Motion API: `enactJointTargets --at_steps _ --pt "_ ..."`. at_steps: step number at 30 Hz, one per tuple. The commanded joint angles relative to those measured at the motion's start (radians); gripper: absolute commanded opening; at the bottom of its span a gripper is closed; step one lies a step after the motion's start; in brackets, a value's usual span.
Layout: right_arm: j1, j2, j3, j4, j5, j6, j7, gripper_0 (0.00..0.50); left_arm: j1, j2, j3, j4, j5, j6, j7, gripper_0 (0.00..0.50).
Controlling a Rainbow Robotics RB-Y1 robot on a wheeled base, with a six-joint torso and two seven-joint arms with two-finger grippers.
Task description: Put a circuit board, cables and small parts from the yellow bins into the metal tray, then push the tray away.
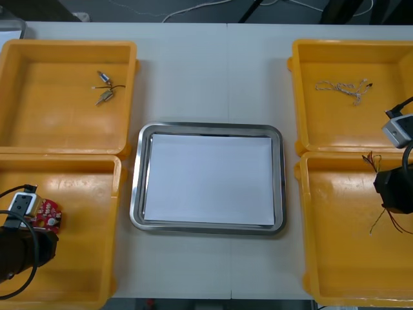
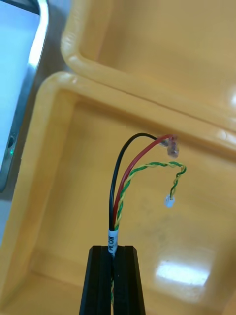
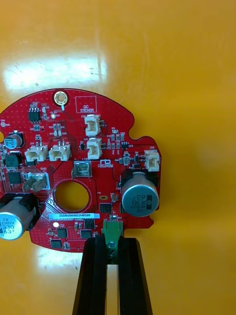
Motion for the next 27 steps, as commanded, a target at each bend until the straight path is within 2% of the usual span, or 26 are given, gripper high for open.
enactJointTargets --at_steps 1,9,16,20,27 --pt "-0.054 -0.006 0.009 -0.036 -0.021 0.005 0.04 0.0 -0.023 0.034 0.075 -0.107 0.06 0.087 0.118 0.0" --pt "-0.069 -0.037 0.04 -0.036 -0.028 0.005 0.054 0.0 -0.033 0.112 0.1 -0.192 0.111 0.171 0.204 0.0" --pt "-0.077 -0.04 0.052 -0.035 -0.03 0.005 0.048 0.0 -0.099 0.176 0.114 -0.335 0.117 0.428 0.374 0.0" --pt "-0.106 -0.041 0.084 -0.035 0.002 0.005 0.042 0.0 -0.146 0.196 0.112 -0.396 0.129 0.563 0.445 0.0" --pt "-0.127 -0.041 0.109 -0.009 0.021 0.005 0.033 0.0 -0.246 0.221 0.043 -0.396 0.145 0.585 0.572 0.0"
